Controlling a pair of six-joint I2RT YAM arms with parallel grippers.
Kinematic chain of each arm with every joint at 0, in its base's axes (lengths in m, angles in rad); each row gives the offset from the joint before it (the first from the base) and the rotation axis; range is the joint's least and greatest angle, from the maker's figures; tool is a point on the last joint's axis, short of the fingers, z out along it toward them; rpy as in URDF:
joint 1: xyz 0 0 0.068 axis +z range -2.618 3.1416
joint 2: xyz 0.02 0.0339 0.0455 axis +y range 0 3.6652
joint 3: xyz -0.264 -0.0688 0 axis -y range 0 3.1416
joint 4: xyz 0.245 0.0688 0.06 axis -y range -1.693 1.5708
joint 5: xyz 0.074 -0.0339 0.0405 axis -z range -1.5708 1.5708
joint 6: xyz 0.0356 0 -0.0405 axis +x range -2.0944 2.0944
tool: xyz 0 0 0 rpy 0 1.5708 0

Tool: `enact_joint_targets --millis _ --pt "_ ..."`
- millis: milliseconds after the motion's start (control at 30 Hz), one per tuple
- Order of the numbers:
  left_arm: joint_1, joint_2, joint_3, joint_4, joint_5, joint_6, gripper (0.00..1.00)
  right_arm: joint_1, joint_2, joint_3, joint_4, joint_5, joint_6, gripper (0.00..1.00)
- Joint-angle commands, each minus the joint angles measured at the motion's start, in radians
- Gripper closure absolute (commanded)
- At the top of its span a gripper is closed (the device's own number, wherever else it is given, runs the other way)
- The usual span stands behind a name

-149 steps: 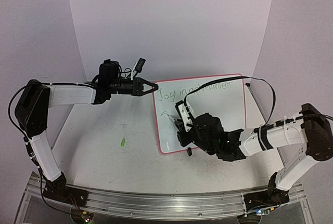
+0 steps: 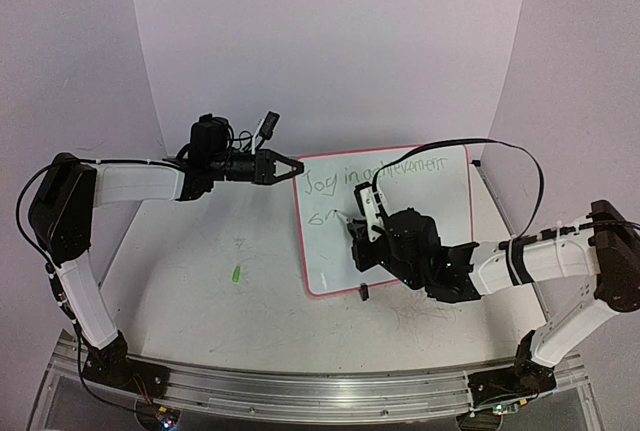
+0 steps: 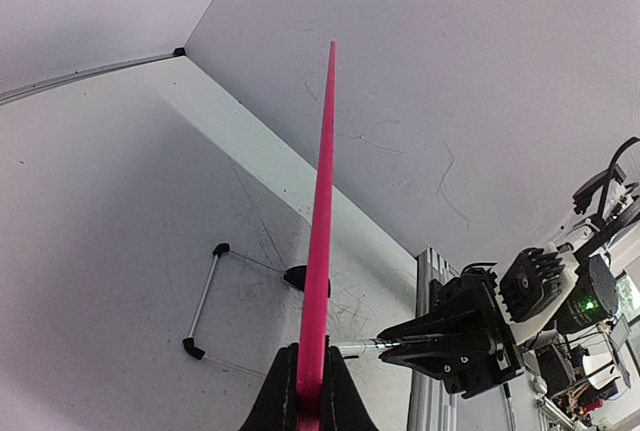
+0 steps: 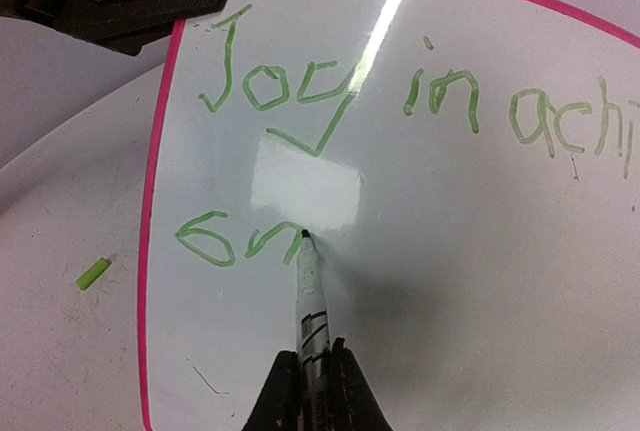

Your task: Write a sentence on the whiteboard

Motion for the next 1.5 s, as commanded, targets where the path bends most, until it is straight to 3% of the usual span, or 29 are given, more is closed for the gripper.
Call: enact_joint_targets --millis 0,567,967,1467 --pt "0.000 -0.032 0.002 0.030 0.002 -0.003 1.00 -0.019 -0.029 -0.005 -0.031 0.049 0.027 1.00" --pt "0.000 -0.026 0.002 0.030 0.004 -0.004 1.00 -0.006 -0.024 -0.058 -0.080 -0.011 0.057 1.00" --pt "0.000 -0.028 0.000 0.030 0.002 -0.001 1.00 -0.017 -0.167 -0.050 -0.011 -0.015 0.033 1.00" --pt "0.000 -0.029 0.001 0.029 0.003 -0.001 1.00 -0.027 -0.090 -0.058 0.004 -0.007 0.047 1.00"
